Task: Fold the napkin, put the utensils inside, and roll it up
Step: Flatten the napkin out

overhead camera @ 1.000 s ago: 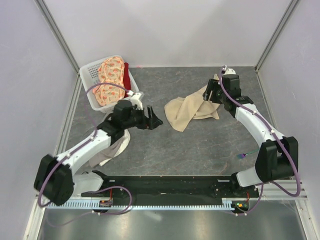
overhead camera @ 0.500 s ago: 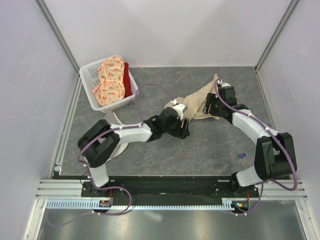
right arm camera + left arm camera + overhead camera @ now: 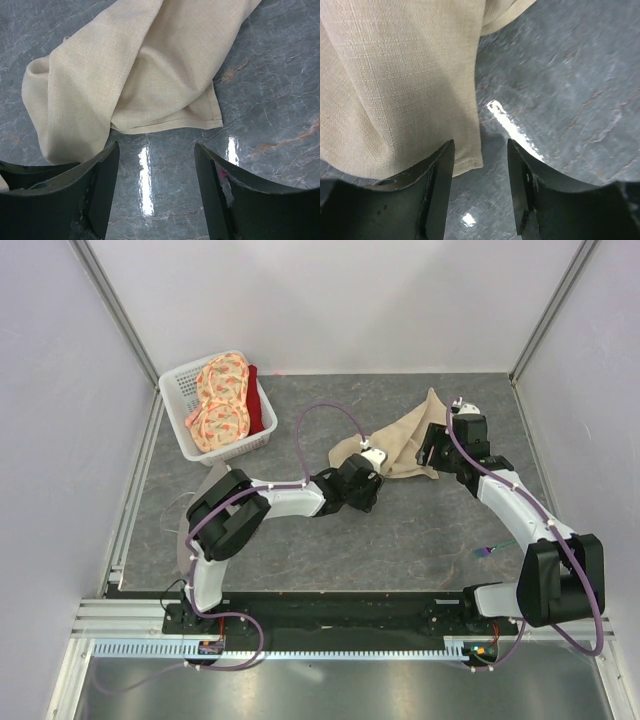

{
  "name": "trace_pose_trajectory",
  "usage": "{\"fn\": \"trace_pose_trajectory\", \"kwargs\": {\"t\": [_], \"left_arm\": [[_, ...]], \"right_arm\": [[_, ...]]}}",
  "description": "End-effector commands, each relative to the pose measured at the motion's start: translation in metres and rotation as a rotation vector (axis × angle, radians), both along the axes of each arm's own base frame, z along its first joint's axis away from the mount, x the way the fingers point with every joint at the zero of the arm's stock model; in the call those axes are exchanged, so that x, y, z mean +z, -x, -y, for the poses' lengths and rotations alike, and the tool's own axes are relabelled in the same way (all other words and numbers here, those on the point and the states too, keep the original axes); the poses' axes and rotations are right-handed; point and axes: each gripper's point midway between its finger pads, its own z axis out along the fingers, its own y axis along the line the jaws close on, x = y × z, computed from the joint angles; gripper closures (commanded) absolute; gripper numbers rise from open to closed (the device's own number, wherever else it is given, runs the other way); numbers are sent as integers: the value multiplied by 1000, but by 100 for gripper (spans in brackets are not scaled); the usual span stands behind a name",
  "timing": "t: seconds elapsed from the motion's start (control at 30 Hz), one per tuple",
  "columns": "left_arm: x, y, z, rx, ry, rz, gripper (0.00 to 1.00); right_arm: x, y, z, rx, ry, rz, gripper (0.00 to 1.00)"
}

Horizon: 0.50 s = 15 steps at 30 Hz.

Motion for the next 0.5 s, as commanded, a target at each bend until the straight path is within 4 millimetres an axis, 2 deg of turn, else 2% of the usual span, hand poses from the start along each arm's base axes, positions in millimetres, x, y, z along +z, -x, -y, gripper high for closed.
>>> {"fn": "trace_pose_trajectory", "kwargs": {"t": [0.0, 0.13, 0.17, 0.2, 0.27, 0.3, 0.4, 0.47], "left_arm": [[-5, -7, -4, 7, -80, 49, 47], [-15, -4, -12, 26, -123, 44, 51], [-17, -5, -13, 31, -134, 46, 55], [-22, -2, -15, 28, -150, 35, 64], [-28, -2, -17, 28, -164, 32, 72], [-31, -2, -18, 29, -173, 30, 82], [-40, 6, -26, 7, -206, 3, 98], [-33, 16, -22, -37, -172, -19, 98]], "right_arm": [[8, -2, 4, -18, -8, 29, 30], [9, -2, 6, -24, -8, 32, 30], [9, -1, 6, -24, -8, 32, 30], [10, -1, 6, -22, -8, 33, 30], [10, -1, 7, -24, -9, 32, 30], [11, -1, 8, -25, -6, 35, 30], [11, -1, 9, -27, -4, 35, 29], [11, -1, 9, -27, -6, 34, 30]]}}
